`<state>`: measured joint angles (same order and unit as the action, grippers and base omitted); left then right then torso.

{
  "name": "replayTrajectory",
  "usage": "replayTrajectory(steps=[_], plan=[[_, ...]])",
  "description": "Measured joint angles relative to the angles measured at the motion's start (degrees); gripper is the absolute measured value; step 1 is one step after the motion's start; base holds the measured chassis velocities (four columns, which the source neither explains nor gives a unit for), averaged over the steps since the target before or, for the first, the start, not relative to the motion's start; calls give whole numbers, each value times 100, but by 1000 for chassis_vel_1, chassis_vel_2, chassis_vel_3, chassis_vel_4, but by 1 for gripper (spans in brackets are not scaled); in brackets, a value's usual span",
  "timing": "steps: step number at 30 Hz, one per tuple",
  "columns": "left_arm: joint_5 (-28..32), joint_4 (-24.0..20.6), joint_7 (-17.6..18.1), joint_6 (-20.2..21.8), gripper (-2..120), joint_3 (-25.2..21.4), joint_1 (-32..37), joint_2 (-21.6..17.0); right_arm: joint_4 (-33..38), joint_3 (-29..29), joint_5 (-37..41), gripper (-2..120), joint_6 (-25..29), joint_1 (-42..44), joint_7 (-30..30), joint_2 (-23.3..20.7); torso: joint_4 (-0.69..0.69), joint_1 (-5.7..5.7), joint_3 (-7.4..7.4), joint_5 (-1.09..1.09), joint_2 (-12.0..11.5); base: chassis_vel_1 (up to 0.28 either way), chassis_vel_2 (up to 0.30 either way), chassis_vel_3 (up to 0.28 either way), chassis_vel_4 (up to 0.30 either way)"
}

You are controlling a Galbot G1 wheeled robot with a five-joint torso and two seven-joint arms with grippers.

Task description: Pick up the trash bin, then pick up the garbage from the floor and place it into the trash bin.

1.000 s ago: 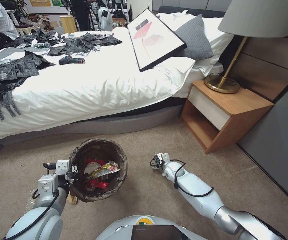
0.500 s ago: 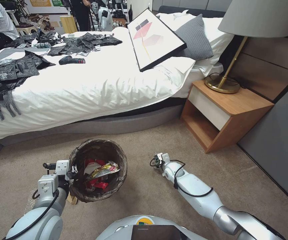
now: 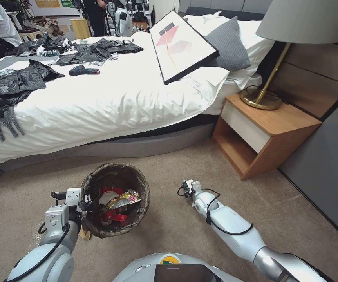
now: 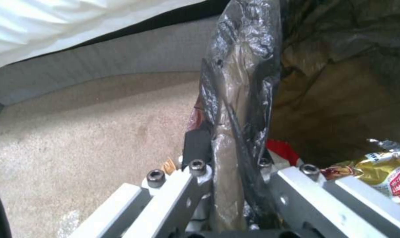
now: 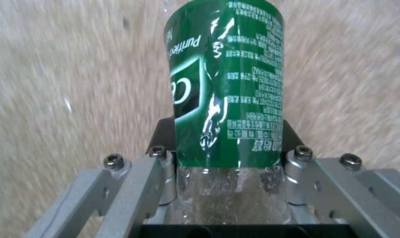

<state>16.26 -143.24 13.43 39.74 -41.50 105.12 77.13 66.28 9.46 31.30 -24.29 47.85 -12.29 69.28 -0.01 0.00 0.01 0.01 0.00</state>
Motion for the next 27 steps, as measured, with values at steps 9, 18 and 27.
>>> replayTrajectory(steps=[9,18,27], plan=[[54,0,6,7,2,-11,19,-66,1530,-552,13,29,141,327,-212,-538,1,0,0,-2,0,0,0,0,0],[158,0,27,38,2,-14,2,-158,3785,-829,364,29,144,273,-469,-1256,2,0,-1,-1,0,0,0,0,0],[158,0,31,39,2,-17,-39,-215,4932,-516,1285,29,157,-144,-571,-1433,2,0,-1,0,0,0,0,0,0]])
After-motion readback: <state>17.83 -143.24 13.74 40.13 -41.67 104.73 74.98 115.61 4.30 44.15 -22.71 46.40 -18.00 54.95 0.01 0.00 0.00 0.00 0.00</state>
